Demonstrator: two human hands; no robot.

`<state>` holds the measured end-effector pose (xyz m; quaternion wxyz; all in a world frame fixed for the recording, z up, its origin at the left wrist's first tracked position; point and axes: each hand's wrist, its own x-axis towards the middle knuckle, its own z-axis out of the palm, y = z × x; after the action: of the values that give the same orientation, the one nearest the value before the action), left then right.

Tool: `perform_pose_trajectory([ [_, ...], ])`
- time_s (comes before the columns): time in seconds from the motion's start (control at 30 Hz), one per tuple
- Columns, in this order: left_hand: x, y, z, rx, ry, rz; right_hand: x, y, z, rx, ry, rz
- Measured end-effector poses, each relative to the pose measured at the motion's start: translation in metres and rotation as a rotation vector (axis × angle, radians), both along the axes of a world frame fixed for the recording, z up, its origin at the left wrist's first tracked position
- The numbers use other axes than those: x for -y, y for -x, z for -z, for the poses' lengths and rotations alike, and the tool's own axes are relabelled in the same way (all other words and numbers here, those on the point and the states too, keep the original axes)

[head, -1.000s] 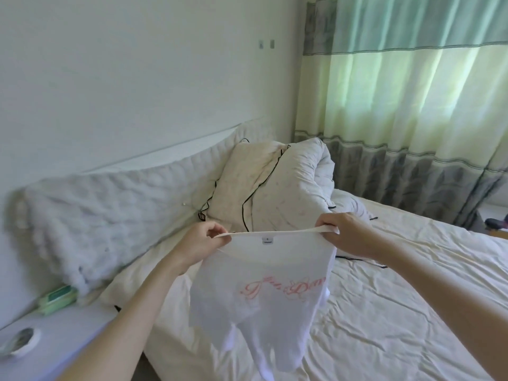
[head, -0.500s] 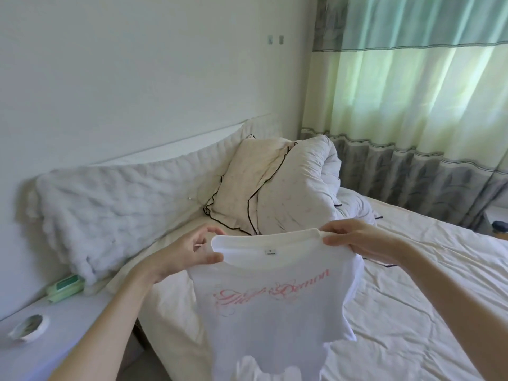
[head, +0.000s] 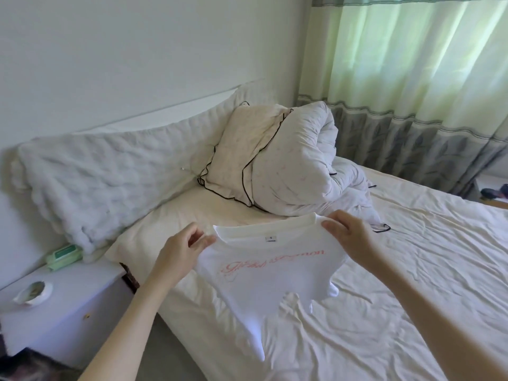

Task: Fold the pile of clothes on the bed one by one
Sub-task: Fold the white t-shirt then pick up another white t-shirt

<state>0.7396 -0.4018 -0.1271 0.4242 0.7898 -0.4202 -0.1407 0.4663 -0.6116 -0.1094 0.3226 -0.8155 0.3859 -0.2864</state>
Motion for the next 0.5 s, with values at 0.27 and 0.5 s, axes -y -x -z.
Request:
perform_pose_trajectory([
  [0.27,-0.049,0.044,0.049,0.036,-0.245,0.238,-0.053,0.07,0.046,-0.337,-0.119,0.034],
  [0.5,-0.038,0.052,0.033,0.117,-0.173,0.275,-0.056,0.094,0.042,-0.368,-0.112,0.147],
])
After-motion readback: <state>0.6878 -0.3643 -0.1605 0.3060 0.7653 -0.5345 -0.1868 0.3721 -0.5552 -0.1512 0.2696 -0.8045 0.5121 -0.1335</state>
